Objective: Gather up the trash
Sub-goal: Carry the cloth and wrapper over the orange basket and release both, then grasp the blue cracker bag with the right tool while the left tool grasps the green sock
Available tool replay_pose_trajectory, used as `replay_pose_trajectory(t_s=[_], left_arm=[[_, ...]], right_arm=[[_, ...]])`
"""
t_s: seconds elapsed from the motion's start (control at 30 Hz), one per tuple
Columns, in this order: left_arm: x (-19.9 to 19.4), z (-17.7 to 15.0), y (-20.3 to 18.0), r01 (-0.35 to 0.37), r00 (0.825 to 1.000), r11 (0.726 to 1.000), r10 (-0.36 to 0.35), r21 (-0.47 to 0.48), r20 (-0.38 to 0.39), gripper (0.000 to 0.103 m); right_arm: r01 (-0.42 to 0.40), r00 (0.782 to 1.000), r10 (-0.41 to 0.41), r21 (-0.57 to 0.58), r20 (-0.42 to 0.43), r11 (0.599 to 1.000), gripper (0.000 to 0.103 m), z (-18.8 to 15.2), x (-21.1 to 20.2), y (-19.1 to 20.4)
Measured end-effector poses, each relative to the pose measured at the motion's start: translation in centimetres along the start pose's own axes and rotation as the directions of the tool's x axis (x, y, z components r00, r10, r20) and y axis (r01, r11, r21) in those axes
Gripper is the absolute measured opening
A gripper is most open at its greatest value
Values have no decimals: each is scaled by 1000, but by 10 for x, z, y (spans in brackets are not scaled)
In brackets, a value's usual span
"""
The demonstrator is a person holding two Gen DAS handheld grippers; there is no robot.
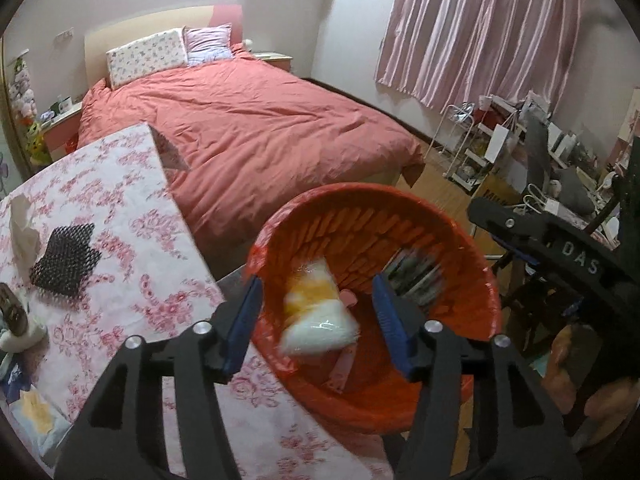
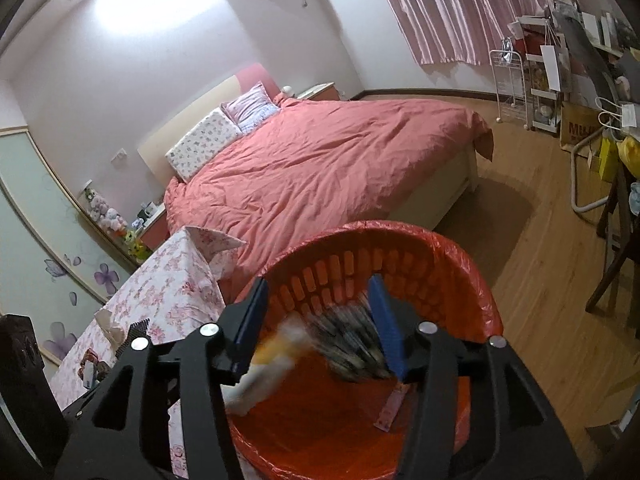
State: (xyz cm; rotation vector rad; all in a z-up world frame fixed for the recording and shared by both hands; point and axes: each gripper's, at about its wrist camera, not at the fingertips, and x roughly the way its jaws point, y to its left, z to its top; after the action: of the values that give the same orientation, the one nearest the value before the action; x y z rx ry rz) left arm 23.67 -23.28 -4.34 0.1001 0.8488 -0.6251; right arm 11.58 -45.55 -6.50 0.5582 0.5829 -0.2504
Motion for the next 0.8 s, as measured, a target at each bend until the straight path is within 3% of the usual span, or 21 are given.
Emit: replay_pose_trajectory(t_s=[0.1,0.2,0.37,0.63,0.8], left_arm=[[-5,-4,10,-33,999,999,33,-6,0,66],[-21,-12,25,-110,994,994,110,-9,25,78],[-56,-31,62,-221,973,974,223,-41,62,86],[-118,-64,147,-378,914,911,395,-163,91,87],[-146,-89,202,-456,871,851,488,-260,67,87]], right_arm=[[25,1000,-24,-22,8,999,67,-4,-5,6],[52,998,-50,-58,24,997,74,-5,-11,13],[53,999,-51,-129,14,990,77,-14,-11,38],[-32,998,14,-271,-68,962,80,-50,-4,104],[-116,990,71,-411,-123,904,87,-84,0,161]])
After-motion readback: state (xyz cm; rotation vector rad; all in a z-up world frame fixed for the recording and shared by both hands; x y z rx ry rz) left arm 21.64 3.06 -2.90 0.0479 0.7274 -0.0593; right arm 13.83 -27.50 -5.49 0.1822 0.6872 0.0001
